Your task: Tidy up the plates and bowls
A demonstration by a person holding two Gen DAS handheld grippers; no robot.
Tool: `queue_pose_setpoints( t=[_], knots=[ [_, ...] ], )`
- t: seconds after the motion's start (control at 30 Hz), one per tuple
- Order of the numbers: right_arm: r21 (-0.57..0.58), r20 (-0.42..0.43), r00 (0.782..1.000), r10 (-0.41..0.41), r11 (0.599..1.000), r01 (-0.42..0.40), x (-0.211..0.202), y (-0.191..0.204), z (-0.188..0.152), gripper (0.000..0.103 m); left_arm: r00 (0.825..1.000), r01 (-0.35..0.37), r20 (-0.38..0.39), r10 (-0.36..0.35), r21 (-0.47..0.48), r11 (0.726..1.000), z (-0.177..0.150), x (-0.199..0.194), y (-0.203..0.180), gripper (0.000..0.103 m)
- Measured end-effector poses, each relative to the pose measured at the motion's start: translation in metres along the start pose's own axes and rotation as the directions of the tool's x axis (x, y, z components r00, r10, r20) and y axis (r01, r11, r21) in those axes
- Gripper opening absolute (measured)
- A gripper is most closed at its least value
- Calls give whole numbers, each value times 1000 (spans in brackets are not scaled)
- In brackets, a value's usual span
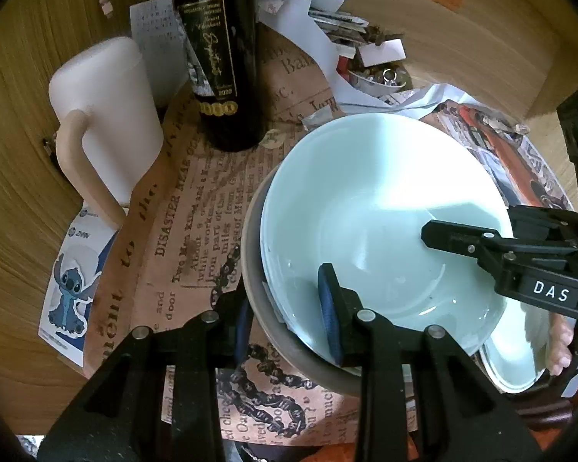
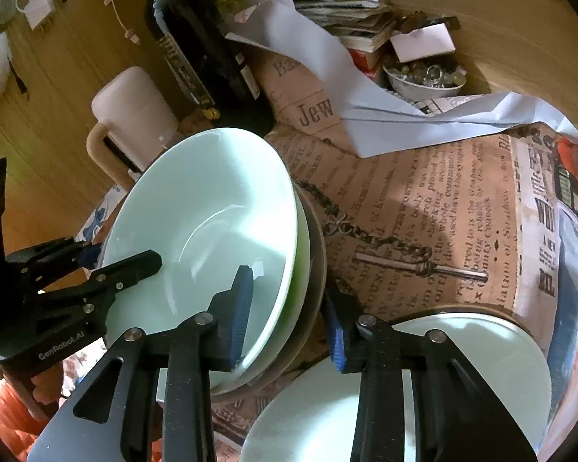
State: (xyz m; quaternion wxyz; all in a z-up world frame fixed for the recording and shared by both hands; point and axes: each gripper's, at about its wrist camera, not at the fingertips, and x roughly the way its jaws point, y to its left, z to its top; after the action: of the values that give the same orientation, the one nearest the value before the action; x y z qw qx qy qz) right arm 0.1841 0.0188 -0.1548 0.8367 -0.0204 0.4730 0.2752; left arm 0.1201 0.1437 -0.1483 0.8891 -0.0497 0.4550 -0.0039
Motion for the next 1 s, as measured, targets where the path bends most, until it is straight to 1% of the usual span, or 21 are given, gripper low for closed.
queue_pose_setpoints(
  t=[0.27, 0.47, 0.73, 1.0],
  knots=[
    [16, 56, 998, 1, 1000, -2, -20, -4, 4, 31, 998, -15, 59, 14, 21, 1000, 9, -16, -10, 32],
    [24, 103, 994, -19, 1000, 17, -41, -7, 2, 31, 995, -8, 96, 5, 38, 999, 16, -26, -21, 32],
    [43, 148, 987, -58, 998, 52, -66, -14, -5, 31, 990, 17, 137, -27, 74, 997, 22, -36, -39, 31],
    [68, 176, 978, -109, 993, 99, -88, -25, -14, 31, 987, 57, 143, -73, 109, 992, 25, -41, -59, 31]
  ],
)
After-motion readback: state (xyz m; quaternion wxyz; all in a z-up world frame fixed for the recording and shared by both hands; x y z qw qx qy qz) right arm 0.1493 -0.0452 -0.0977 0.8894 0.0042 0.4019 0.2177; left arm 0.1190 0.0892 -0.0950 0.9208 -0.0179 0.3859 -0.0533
